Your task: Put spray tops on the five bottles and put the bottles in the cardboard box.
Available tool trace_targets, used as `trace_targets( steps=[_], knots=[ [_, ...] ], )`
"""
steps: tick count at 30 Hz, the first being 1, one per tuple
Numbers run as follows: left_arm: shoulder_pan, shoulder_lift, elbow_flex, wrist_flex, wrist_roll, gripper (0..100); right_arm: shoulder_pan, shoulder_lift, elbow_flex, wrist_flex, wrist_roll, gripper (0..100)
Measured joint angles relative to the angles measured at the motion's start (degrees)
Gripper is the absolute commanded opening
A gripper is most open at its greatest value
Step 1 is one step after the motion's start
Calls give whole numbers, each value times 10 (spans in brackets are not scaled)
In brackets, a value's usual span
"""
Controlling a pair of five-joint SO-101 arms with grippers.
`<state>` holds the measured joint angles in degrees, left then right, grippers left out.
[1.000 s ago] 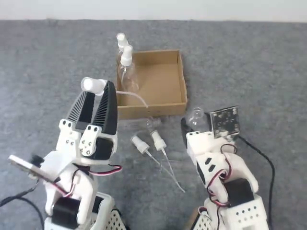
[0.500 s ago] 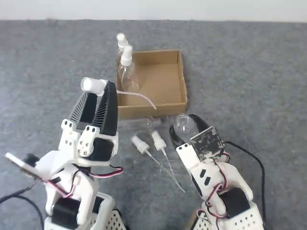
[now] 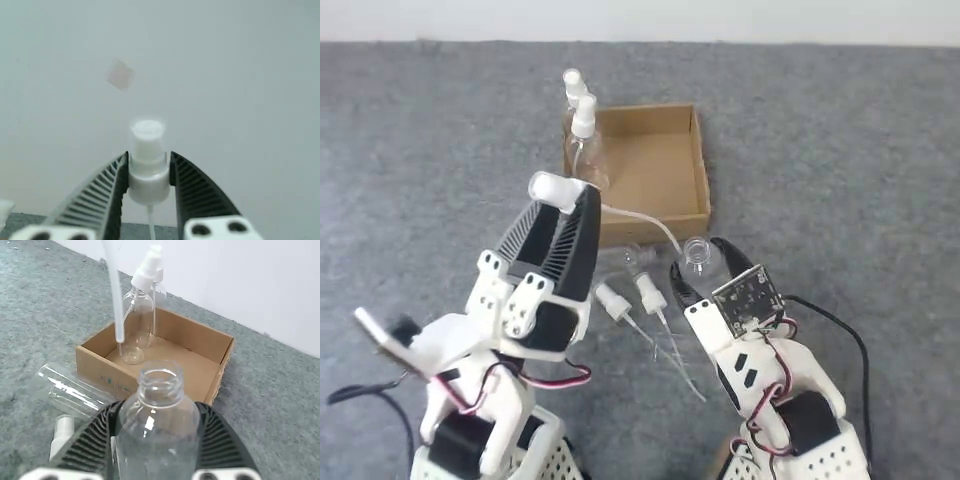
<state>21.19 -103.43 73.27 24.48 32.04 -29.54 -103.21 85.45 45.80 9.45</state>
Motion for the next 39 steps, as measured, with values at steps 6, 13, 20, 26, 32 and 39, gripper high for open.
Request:
trace_targets(
  steps=[6,13,20,26,32,39],
  knots=[
    [40,0,11,0,0,12,0,0,0,0,1,40],
    [49,0,27,-10,1,12,0,0,0,0,1,40],
    [49,0,52,-59,1,12,0,0,0,0,1,40],
    [49,0,82,-105,-7,12,0,0,0,0,1,40],
    [49,0,102,-142,-32,12,0,0,0,0,1,40],
    [20,0,105,-146,-38,12,0,0,0,0,1,40]
  ],
)
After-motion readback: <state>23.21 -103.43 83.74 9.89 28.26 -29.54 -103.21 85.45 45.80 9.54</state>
